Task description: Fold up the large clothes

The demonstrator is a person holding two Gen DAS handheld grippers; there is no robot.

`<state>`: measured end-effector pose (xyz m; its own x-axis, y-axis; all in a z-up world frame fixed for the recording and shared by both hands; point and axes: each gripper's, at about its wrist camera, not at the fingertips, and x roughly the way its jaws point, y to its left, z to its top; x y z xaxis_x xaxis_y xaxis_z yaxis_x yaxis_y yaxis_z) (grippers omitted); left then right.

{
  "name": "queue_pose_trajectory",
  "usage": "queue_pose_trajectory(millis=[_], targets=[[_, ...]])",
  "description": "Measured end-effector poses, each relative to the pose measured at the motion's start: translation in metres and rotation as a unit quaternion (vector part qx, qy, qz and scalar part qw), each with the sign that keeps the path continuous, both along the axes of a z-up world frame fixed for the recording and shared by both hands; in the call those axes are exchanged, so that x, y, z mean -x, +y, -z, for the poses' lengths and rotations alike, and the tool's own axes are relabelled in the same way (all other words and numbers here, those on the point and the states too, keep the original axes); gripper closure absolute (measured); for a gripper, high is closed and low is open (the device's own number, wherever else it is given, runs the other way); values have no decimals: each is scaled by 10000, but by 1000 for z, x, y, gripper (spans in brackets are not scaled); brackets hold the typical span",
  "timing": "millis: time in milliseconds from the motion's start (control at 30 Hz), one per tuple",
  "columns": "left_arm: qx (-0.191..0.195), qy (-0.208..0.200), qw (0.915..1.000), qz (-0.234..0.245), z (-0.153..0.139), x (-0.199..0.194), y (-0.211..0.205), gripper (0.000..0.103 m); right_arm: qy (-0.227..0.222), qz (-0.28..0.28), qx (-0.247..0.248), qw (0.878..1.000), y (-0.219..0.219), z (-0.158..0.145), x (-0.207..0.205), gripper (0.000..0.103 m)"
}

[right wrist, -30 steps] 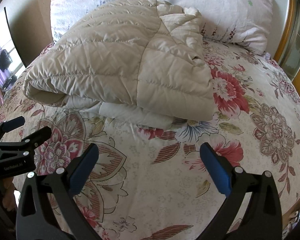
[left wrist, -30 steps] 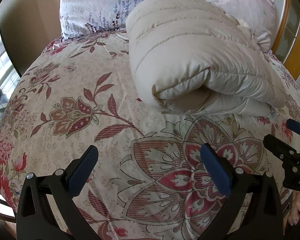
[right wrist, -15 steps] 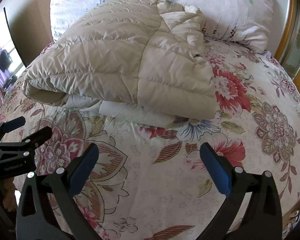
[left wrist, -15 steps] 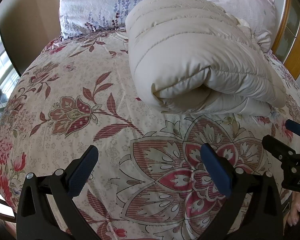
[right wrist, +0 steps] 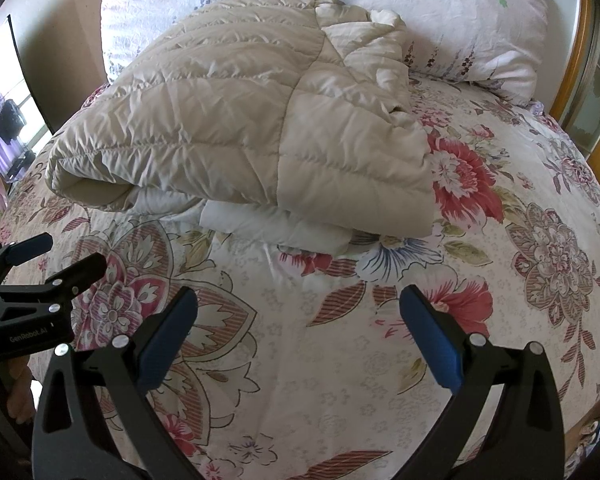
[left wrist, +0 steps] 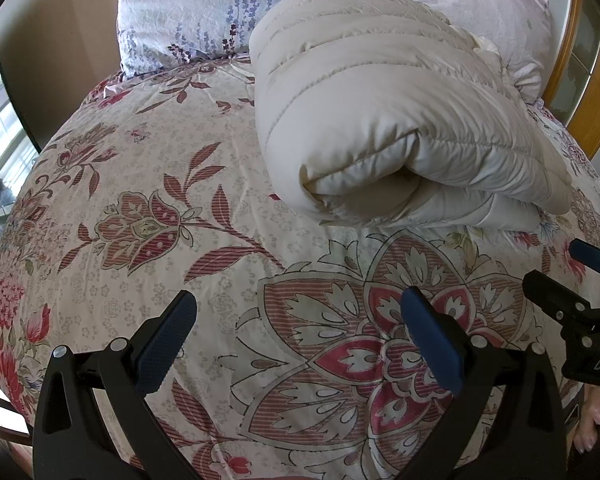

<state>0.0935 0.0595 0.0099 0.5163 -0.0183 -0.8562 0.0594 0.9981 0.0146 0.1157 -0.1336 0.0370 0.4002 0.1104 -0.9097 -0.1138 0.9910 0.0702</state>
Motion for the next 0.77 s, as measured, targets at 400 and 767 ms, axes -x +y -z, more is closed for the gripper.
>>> queue_pose_trajectory(millis=[400, 767], targets=[[7, 1, 10000, 9, 0, -1, 0, 1, 38, -13, -16, 10000, 1, 3, 2, 2], [17, 24, 10000, 2, 1, 0, -1, 1, 50, -24, -22, 10000, 1, 3, 2, 2]])
